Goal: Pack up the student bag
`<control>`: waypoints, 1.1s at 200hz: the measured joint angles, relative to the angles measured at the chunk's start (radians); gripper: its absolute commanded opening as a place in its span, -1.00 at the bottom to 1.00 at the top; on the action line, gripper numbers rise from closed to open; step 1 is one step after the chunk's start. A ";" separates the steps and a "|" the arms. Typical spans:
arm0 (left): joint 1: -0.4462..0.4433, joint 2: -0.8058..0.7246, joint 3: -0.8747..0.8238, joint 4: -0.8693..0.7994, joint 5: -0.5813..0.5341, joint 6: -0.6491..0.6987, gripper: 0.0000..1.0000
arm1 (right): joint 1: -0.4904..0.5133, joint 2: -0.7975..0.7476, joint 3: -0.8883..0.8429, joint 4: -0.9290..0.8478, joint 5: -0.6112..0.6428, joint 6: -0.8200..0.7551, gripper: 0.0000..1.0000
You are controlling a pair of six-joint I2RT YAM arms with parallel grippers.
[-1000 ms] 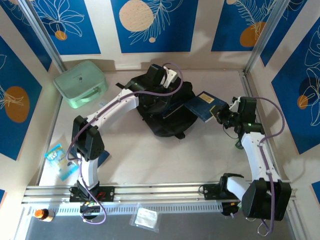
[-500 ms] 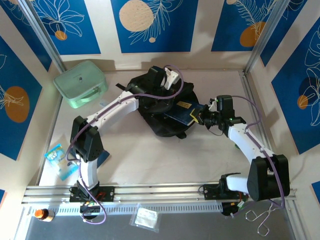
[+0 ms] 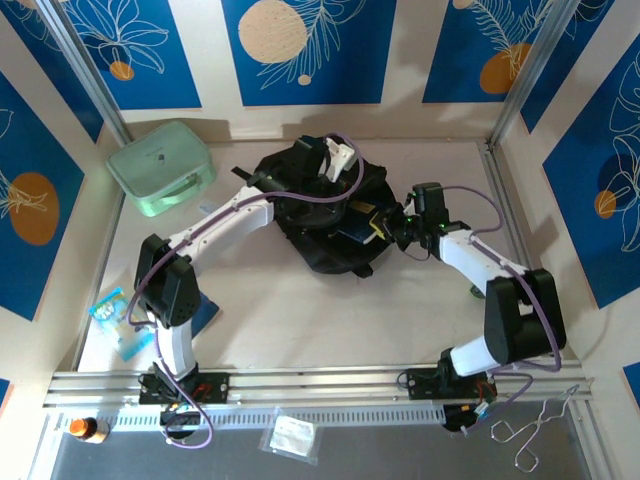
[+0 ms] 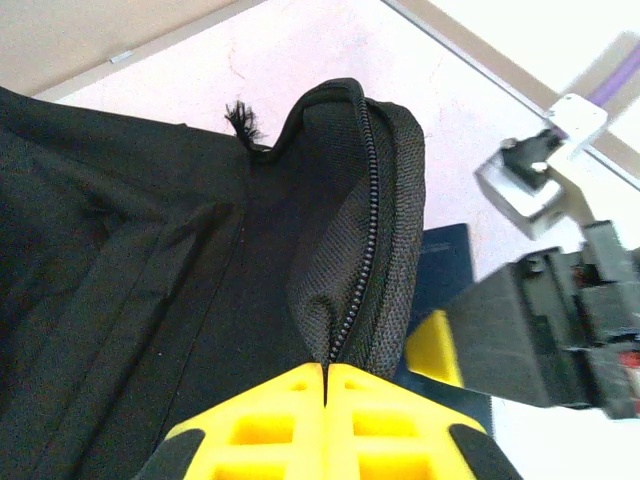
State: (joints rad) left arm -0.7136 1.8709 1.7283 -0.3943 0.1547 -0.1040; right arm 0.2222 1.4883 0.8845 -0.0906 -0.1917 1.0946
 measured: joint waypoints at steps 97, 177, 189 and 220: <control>0.000 -0.013 -0.008 0.013 0.006 -0.031 -1.00 | 0.090 0.374 0.237 0.076 0.115 0.071 -0.48; 0.000 -0.013 -0.009 0.013 0.029 -0.048 -1.00 | 0.091 0.458 0.277 0.123 0.053 0.071 -0.55; 0.000 -0.013 -0.009 0.013 0.029 -0.048 -1.00 | 0.091 0.460 0.278 0.126 0.045 0.068 -0.41; 0.000 -0.013 -0.011 0.013 0.029 -0.048 -1.00 | 0.082 0.439 0.257 0.124 0.026 0.065 -0.09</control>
State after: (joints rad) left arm -0.7136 1.8580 1.7172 -0.3813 0.1833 -0.1524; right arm 0.3042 1.9278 1.1416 0.0338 -0.1658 1.1595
